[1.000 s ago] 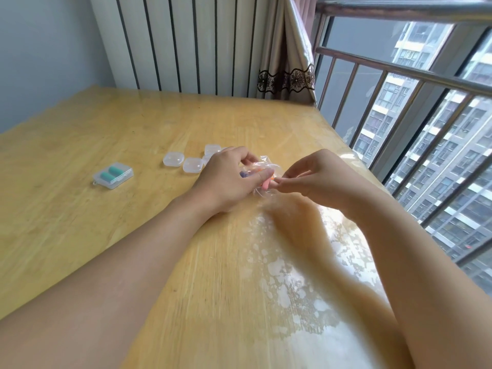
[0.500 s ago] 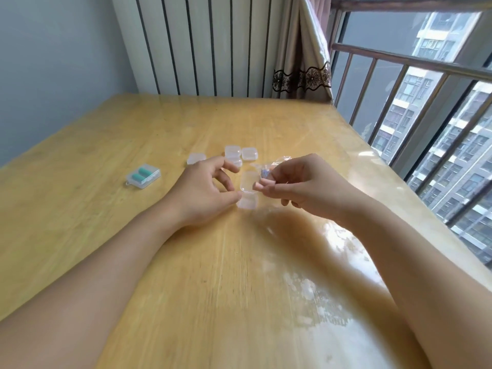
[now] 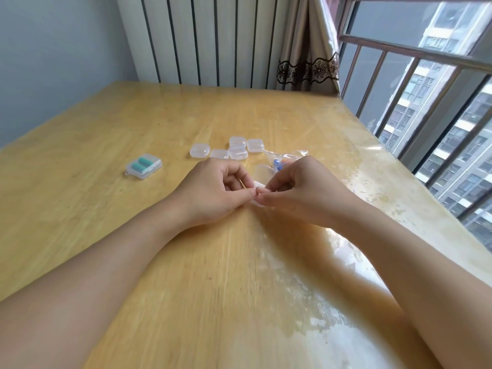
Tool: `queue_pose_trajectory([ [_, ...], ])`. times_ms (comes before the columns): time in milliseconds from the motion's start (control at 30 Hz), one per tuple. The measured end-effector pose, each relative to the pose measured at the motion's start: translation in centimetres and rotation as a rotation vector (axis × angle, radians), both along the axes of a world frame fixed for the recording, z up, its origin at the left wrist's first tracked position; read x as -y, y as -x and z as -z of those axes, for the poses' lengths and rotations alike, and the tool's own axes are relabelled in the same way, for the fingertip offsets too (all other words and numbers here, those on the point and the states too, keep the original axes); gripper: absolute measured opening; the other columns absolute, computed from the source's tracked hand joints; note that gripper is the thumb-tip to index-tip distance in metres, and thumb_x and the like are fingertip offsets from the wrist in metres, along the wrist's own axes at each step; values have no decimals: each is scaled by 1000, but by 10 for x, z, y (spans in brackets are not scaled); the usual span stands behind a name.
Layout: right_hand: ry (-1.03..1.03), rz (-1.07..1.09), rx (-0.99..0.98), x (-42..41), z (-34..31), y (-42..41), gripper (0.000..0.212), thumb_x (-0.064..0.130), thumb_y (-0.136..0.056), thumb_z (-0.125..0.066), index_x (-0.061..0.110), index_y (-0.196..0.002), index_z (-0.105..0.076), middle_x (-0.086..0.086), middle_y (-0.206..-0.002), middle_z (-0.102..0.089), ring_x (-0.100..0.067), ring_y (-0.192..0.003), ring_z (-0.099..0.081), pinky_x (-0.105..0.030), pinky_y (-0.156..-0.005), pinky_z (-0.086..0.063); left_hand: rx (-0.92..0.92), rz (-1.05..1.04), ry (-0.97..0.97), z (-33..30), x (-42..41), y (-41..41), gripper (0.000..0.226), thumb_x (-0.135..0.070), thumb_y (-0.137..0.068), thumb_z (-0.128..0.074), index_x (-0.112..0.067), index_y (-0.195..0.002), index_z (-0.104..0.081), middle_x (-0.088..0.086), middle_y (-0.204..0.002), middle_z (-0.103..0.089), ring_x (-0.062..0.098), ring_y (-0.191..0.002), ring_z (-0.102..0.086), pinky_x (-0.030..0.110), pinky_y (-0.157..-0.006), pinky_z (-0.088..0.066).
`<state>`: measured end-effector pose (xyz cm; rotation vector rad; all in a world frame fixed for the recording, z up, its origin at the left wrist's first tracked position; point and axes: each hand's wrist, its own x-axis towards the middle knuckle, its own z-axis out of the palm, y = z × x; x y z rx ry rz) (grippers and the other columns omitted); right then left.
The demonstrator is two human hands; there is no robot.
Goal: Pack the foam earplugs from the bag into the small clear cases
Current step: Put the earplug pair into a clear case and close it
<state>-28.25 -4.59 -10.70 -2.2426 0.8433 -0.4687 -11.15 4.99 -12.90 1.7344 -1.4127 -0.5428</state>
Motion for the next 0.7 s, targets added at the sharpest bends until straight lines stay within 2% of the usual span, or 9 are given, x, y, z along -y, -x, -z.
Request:
queue_pose_trajectory([
  [67, -21, -47, -22, 1, -3, 2, 29, 36, -83, -81, 8, -74, -78, 7, -46, -42, -7, -42, -31, -17, -41, -25, 8, 8, 0, 1, 0, -1, 6, -19, -86, -75, -23, -83, -71, -16, -55, -64, 0, -49, -51, 14, -56, -40],
  [167, 51, -124, -48, 5, -5, 4, 31, 39, -88, -75, 8, -82, -79, -21, -66, -57, -12, -53, -37, -26, -50, -31, 52, 26, 9, 0, -1, 1, 4, -24, -86, -75, -27, -88, -74, -10, -64, -70, 0, -53, -53, 10, -56, -40],
  [200, 94, -124, -40, 6, -7, 5, 25, 35, -90, -73, 11, -86, -80, -19, -71, -63, -8, -52, -40, -23, -51, -34, 64, 29, 14, 0, -1, 1, 3, -26, -86, -76, -27, -88, -74, -9, -66, -70, 1, -54, -54, 10, -56, -41],
  [267, 199, -105, -47, 6, -11, 8, 13, 22, -94, -69, 18, -98, -81, -2, -78, -70, 2, -51, -49, -11, -53, -38, 75, 20, 21, 1, -1, 1, 3, -26, -85, -76, -29, -86, -73, -14, -62, -66, 2, -55, -54, 12, -57, -42],
  [333, 274, -115, -86, 4, -12, 8, 20, 13, -95, -64, 21, -107, -78, 8, -84, -68, 12, -59, -52, -5, -58, -39, 72, 15, 24, 1, 0, 2, 5, -27, -84, -76, -28, -86, -72, -16, -60, -63, 3, -54, -52, 14, -57, -43],
  [533, 368, -153, -169, 0, -2, 0, 35, 6, -93, -61, 28, -116, -76, 5, -95, -66, 10, -69, -43, -7, -63, -31, 46, 27, 26, 2, -1, 3, 15, -31, -84, -78, -28, -95, -68, -13, -64, -65, -1, -50, -50, 13, -56, -41],
  [633, 367, -137, -169, 0, -1, 0, 36, 7, -93, -60, 26, -120, -73, 14, -89, -63, 13, -67, -47, -6, -62, -32, 52, 22, 22, 3, 0, 2, 19, -32, -84, -78, -31, -99, -68, -11, -66, -66, 0, -51, -51, 18, -59, -43],
  [700, 356, -120, -156, 0, -2, 2, 31, 13, -92, -61, 25, -118, -71, 14, -92, -68, 9, -72, -49, -8, -63, -32, 55, 16, 17, 3, 0, 3, 22, -35, -83, -79, -31, -100, -67, -11, -67, -66, 0, -52, -51, 19, -60, -43],
])
